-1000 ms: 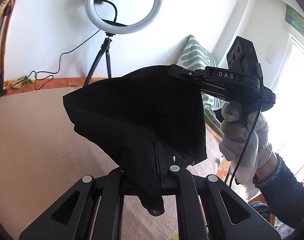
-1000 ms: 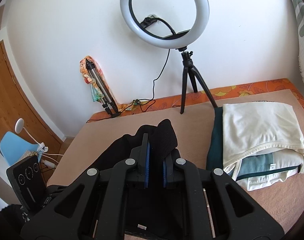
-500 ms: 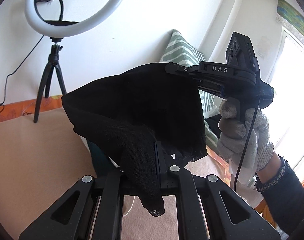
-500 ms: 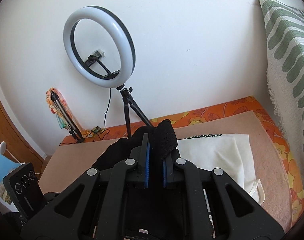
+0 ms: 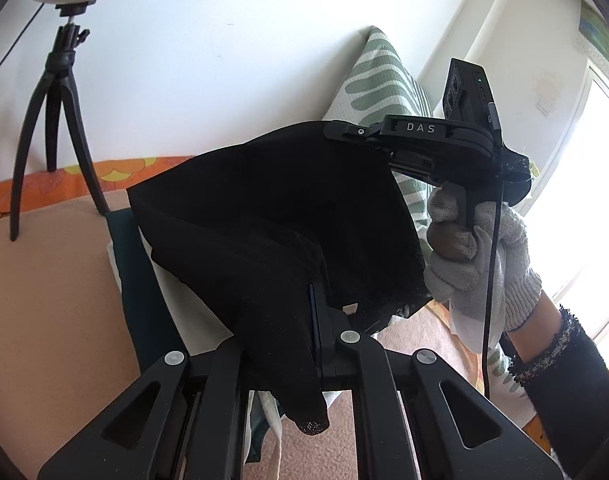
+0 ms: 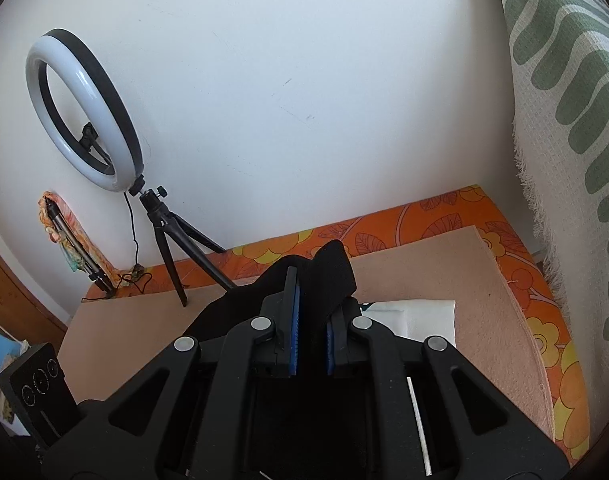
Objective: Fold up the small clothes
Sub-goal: 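Lower the black shirt onto the folded clothes stack and open both tools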
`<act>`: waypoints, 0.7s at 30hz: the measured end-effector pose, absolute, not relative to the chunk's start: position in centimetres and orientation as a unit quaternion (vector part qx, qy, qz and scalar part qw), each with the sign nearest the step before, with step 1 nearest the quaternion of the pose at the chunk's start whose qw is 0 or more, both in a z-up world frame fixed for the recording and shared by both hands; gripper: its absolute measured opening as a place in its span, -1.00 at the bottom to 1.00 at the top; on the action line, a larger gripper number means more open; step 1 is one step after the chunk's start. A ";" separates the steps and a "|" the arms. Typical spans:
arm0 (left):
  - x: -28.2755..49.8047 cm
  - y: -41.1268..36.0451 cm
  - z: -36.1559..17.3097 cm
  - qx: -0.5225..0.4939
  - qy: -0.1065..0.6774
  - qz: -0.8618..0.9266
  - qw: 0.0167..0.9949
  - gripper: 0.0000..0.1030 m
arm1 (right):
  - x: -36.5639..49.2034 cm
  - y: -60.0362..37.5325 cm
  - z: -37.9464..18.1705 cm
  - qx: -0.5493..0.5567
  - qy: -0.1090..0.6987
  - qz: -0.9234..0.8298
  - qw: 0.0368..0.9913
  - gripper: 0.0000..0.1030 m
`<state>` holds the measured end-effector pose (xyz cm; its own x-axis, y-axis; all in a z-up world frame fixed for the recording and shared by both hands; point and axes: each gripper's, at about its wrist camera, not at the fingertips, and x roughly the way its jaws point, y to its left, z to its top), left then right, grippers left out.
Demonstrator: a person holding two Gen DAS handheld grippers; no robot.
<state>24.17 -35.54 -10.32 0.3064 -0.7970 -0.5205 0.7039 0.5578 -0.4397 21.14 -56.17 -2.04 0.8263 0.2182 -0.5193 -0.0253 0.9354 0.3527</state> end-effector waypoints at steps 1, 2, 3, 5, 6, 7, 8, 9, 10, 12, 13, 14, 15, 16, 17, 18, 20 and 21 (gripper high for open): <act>24.2 -35.4 -10.6 -0.064 0.365 -0.463 0.805 -0.85 | 21.6 -56.4 -2.6 0.167 0.293 0.065 0.939 -0.79; 24.1 -35.3 -10.9 -0.063 0.369 -0.462 0.804 -0.85 | 22.0 -56.5 -3.1 0.163 0.298 0.063 0.938 -0.79; 24.1 -35.1 -11.3 -0.060 0.374 -0.457 0.805 -0.85 | 22.4 -56.6 -3.6 0.158 0.305 0.063 0.937 -0.79; 24.1 -34.6 -11.9 -0.057 0.390 -0.447 0.803 -0.75 | 23.2 -56.6 -4.6 0.152 0.327 0.072 0.930 -0.79; 24.2 -34.3 -12.3 -0.059 0.401 -0.442 0.800 -0.71 | 23.5 -56.6 -5.1 0.140 0.337 0.055 0.929 -0.69; 24.3 -34.1 -12.6 -0.061 0.413 -0.435 0.798 -0.63 | 23.8 -56.5 -5.5 0.125 0.349 0.030 0.928 -0.44; 24.2 -33.7 -12.8 -0.063 0.424 -0.428 0.796 -0.52 | 24.0 -56.7 -5.9 0.114 0.358 0.012 0.926 -0.31; 24.0 -33.4 -13.0 -0.064 0.432 -0.423 0.794 -0.47 | 24.0 -56.9 -6.2 0.108 0.363 -0.003 0.926 -0.09; 23.8 -33.0 -13.1 -0.064 0.436 -0.421 0.792 -0.45 | 23.8 -57.1 -6.4 0.103 0.363 -0.015 0.926 0.00; 23.2 -32.0 -12.9 -0.061 0.436 -0.415 0.796 -0.45 | 23.0 -57.6 -6.4 0.103 0.358 -0.032 0.927 0.10; 23.0 -31.6 -12.7 -0.059 0.435 -0.411 0.799 -0.44 | 22.7 -57.8 -6.4 0.104 0.357 -0.038 0.928 0.21; 22.8 -31.3 -12.5 -0.057 0.435 -0.407 0.801 -0.42 | 22.3 -57.9 -6.3 0.102 0.356 -0.047 0.928 0.25; 22.5 -30.9 -12.3 -0.056 0.435 -0.404 0.803 -0.41 | 21.9 -57.9 -6.1 0.098 0.354 -0.058 0.928 0.30; 22.2 -30.4 -11.9 -0.054 0.433 -0.401 0.806 -0.40 | 21.3 -57.9 -5.8 0.093 0.350 -0.067 0.930 0.33; 22.0 -30.2 -11.5 -0.050 0.430 -0.396 0.810 -0.39 | 20.7 -58.0 -5.5 0.094 0.345 -0.069 0.931 0.36; 21.6 -29.9 -11.1 -0.043 0.425 -0.393 0.814 -0.39 | 20.1 -58.0 -5.1 0.097 0.342 -0.068 0.932 0.40; 20.3 -29.2 -10.2 -0.032 0.415 -0.390 0.821 -0.22 | 19.0 -57.7 -4.2 0.101 0.336 -0.069 0.934 0.41; 19.8 -29.2 -9.7 -0.029 0.411 -0.388 0.824 -0.11 | 18.5 -57.4 -3.8 0.099 0.334 -0.071 0.935 0.41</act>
